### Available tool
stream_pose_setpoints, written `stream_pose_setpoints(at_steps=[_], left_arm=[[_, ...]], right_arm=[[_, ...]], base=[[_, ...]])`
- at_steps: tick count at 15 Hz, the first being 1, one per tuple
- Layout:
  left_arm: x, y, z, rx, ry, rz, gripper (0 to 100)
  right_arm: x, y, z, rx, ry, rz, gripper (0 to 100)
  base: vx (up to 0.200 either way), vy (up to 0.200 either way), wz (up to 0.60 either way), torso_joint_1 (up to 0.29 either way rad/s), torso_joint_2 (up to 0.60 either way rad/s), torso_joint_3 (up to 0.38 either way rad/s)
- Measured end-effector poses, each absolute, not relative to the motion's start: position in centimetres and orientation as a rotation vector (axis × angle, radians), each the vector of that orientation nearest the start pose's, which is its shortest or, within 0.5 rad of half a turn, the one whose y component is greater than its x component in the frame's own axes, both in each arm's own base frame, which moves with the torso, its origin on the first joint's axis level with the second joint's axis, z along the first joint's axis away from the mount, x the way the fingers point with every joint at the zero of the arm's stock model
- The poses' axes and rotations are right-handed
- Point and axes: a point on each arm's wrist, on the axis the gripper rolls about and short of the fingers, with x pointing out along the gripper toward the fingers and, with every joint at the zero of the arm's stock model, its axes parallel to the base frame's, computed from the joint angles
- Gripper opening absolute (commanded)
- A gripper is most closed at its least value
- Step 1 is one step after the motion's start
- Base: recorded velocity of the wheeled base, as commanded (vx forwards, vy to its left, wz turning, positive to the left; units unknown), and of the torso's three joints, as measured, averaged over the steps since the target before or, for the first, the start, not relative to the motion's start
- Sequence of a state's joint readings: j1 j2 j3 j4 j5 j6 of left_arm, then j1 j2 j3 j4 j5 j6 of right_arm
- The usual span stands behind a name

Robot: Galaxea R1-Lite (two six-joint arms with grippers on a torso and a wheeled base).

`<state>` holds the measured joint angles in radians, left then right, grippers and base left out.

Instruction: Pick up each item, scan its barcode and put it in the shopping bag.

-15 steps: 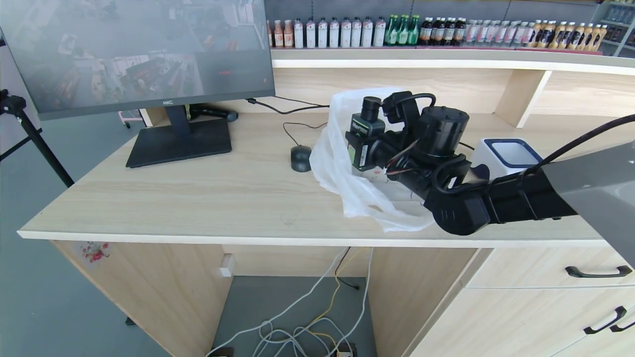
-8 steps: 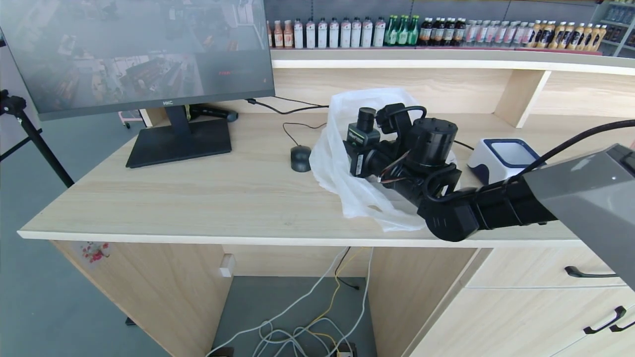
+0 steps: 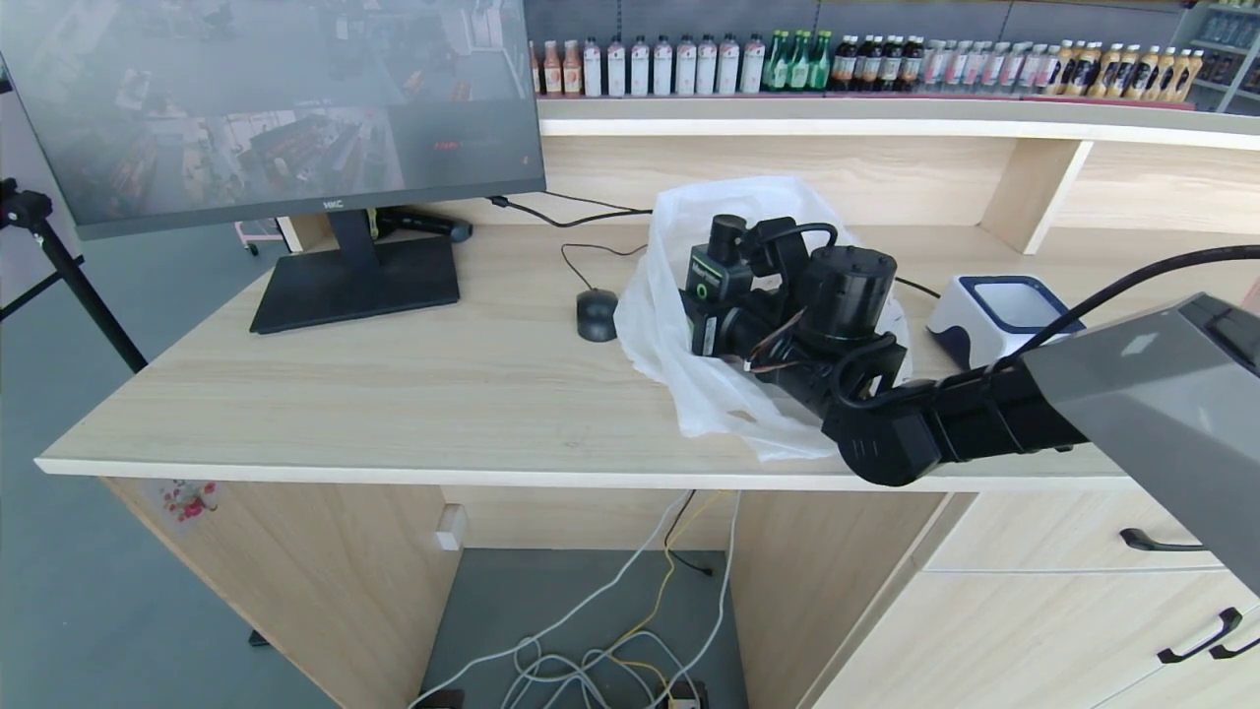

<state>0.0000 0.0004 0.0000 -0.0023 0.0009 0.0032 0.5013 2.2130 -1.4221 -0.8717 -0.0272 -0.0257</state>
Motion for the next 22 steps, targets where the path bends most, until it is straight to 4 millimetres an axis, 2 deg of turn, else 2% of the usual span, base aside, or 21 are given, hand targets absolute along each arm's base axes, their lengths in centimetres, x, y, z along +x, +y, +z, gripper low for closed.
stream_pose_setpoints(at_steps=[1,2,6,14,18,22], left_arm=[[-2.3,0.0,7.6,0.003,-0.002,0.001,100],[-2.3,0.0,7.6,0.003,-0.002,0.001,100],[-2.3,0.0,7.6,0.003,-0.002,0.001,100],[-2.3,0.0,7.6,0.003,-0.002,0.001,100],[-2.3,0.0,7.6,0.003,-0.002,0.001,100],[-2.3,0.0,7.6,0.003,-0.002,0.001,100]], right_arm=[[40.2,22.0,17.7,-0.006,-0.084,0.472,0],[40.3,22.0,17.6,-0.008,-0.082,0.472,100],[40.3,22.0,17.5,-0.008,-0.082,0.475,100],[39.7,21.4,19.0,-0.029,-0.149,0.463,100],[38.4,20.7,20.6,-0.029,-0.168,0.462,100],[36.2,19.5,21.9,-0.031,-0.165,0.463,100]], base=[[0.0,0.0,0.0,0.0,0.0,0.0],[0.0,0.0,0.0,0.0,0.0,0.0],[0.0,0.0,0.0,0.0,0.0,0.0],[0.0,0.0,0.0,0.0,0.0,0.0],[0.0,0.0,0.0,0.0,0.0,0.0],[0.0,0.0,0.0,0.0,0.0,0.0]])
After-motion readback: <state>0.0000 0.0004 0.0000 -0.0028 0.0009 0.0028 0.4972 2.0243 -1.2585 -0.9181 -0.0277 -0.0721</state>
